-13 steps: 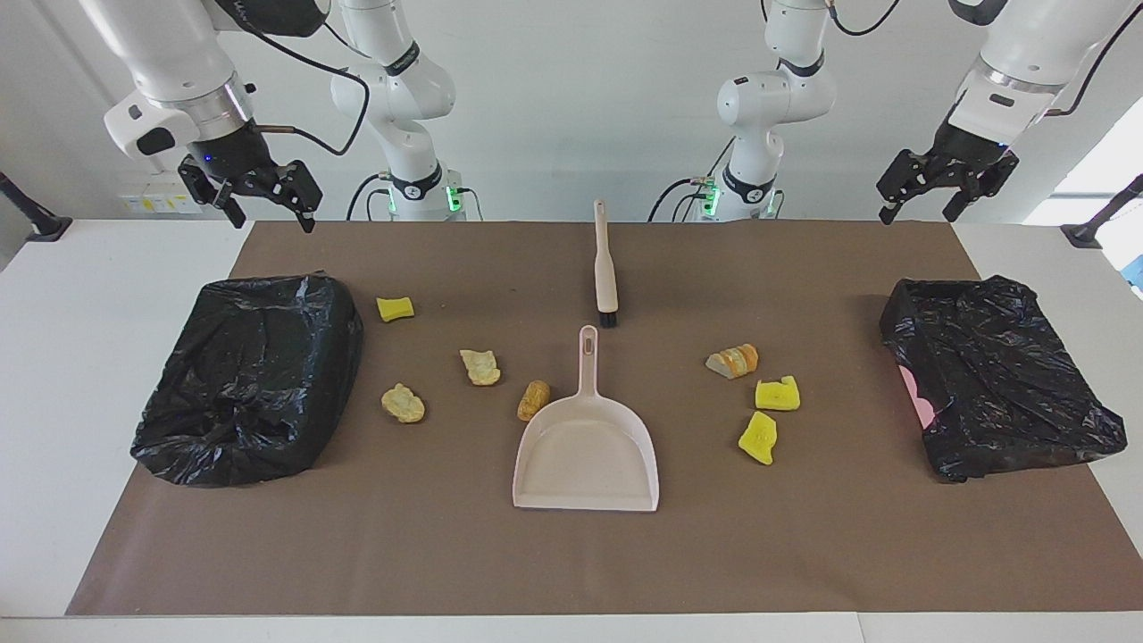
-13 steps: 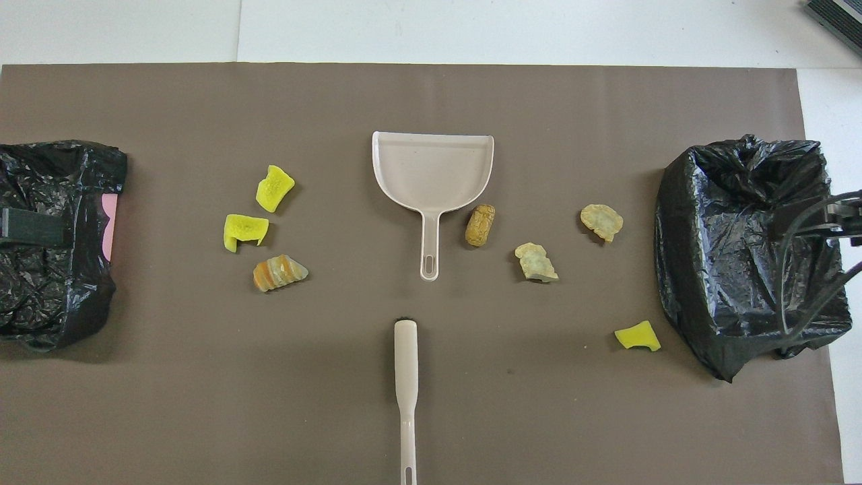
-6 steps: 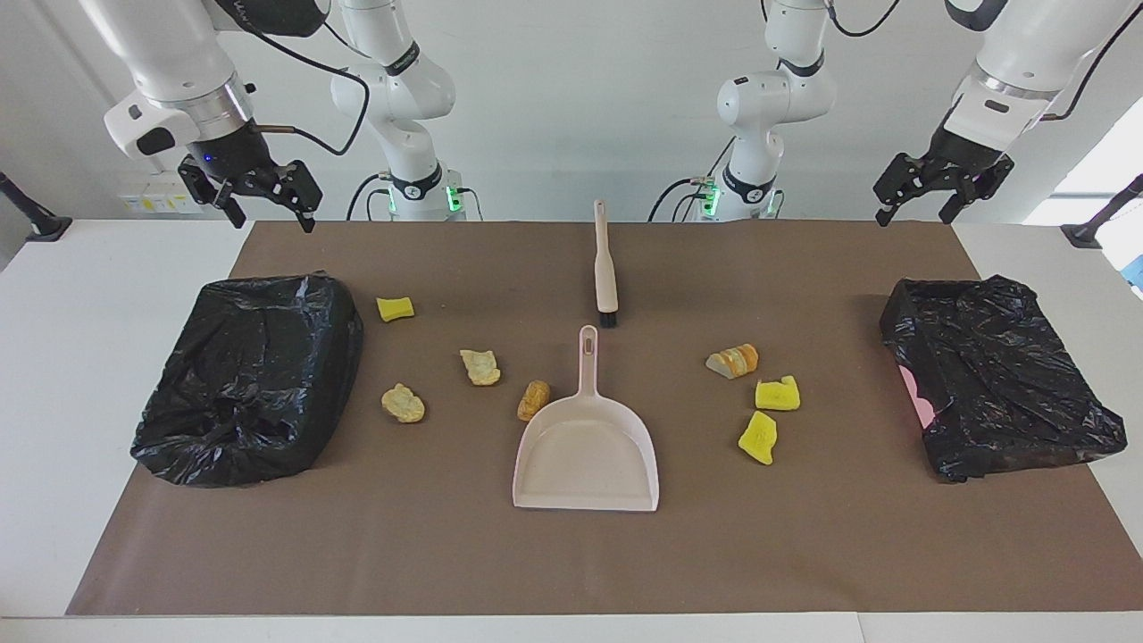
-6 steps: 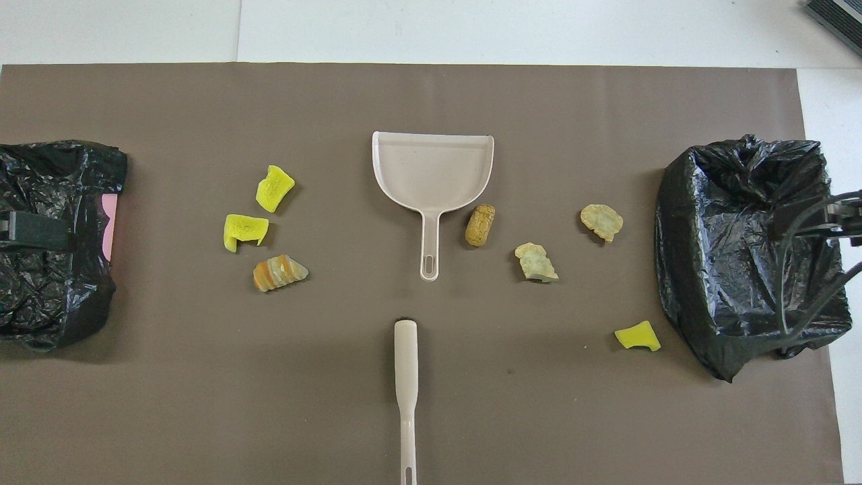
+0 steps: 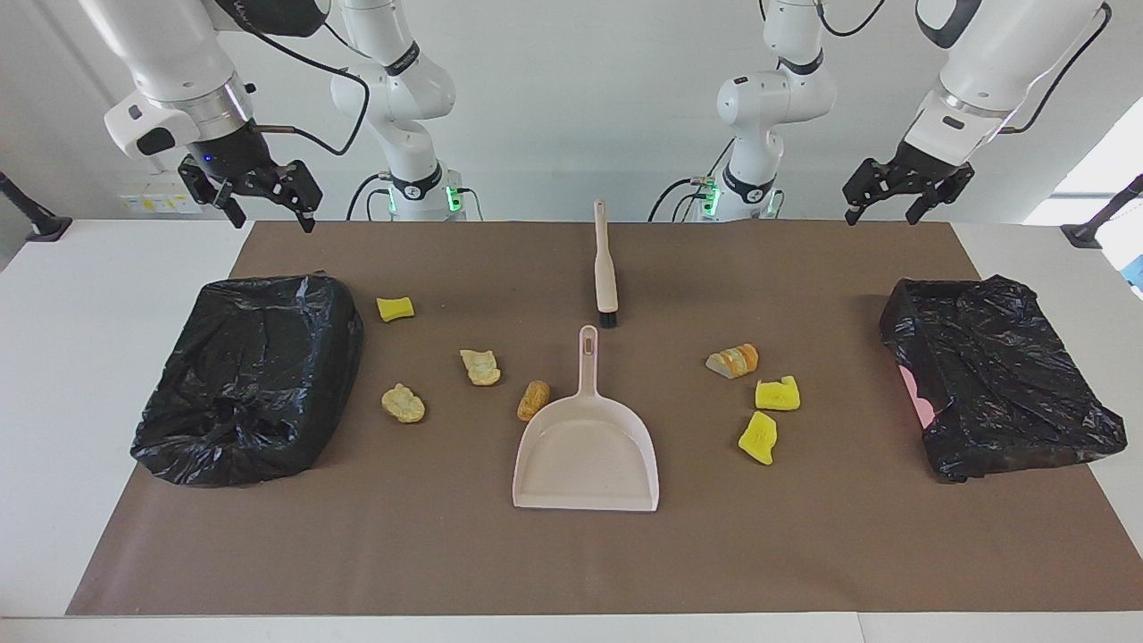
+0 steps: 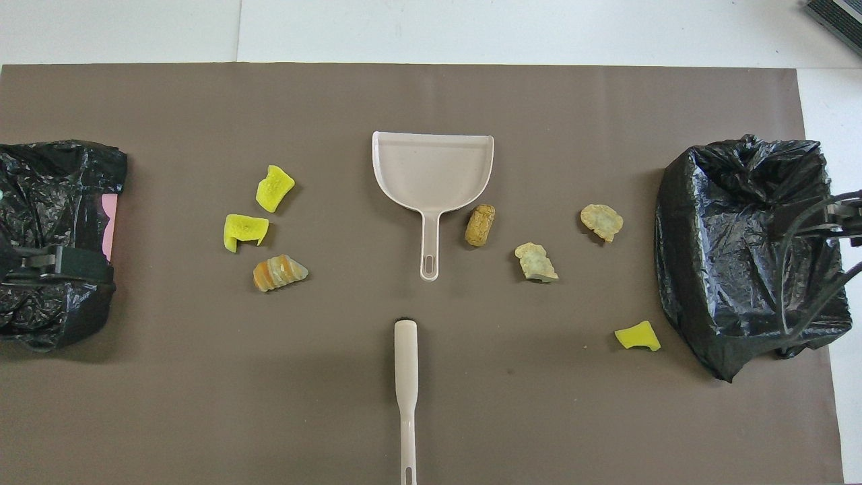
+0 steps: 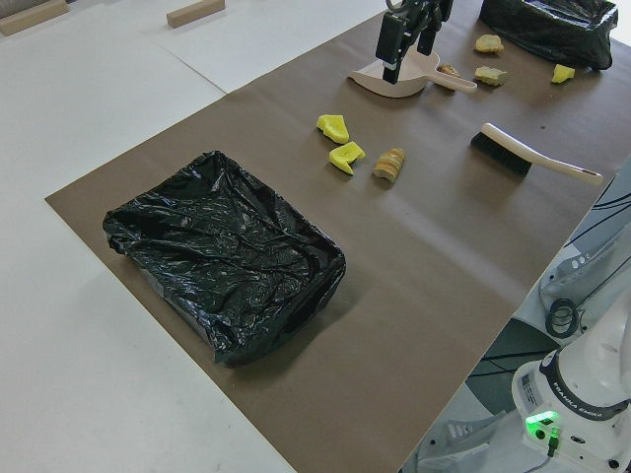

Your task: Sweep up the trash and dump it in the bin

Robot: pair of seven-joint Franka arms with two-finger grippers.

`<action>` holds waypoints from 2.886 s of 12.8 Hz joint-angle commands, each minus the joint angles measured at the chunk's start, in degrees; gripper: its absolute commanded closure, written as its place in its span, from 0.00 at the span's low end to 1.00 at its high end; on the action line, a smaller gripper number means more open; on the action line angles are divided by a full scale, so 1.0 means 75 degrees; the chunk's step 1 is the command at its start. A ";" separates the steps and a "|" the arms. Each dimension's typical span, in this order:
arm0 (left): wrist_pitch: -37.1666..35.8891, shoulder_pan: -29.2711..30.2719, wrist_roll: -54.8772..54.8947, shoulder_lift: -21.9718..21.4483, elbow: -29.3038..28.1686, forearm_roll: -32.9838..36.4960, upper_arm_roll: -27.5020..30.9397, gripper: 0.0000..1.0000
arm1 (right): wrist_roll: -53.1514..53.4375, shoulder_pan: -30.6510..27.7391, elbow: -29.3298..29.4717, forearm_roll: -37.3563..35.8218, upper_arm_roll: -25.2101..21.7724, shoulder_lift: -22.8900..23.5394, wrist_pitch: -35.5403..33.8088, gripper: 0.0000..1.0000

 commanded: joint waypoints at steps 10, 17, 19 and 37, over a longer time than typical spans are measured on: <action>0.1550 -0.2727 -0.1985 -0.0847 -0.2318 -0.0206 0.0043 0.00 | -0.0050 -0.0006 -0.0303 0.0078 0.0665 0.0069 0.0261 0.00; 0.3082 -0.5329 -0.4518 -0.1129 -0.4086 -0.0405 0.0031 0.00 | 0.1025 0.1164 -0.0210 0.0113 0.1030 0.1229 0.1445 0.00; 0.3598 -0.6043 -0.5197 -0.0757 -0.4439 -0.0405 0.0031 0.00 | 0.1810 0.1702 0.0001 0.0090 0.1030 0.1685 0.1573 0.00; 0.5711 -0.7383 -0.6046 0.0113 -0.5496 -0.0405 0.0043 1.00 | 0.5400 0.3780 0.0576 -0.0226 0.1018 0.4266 0.4537 0.11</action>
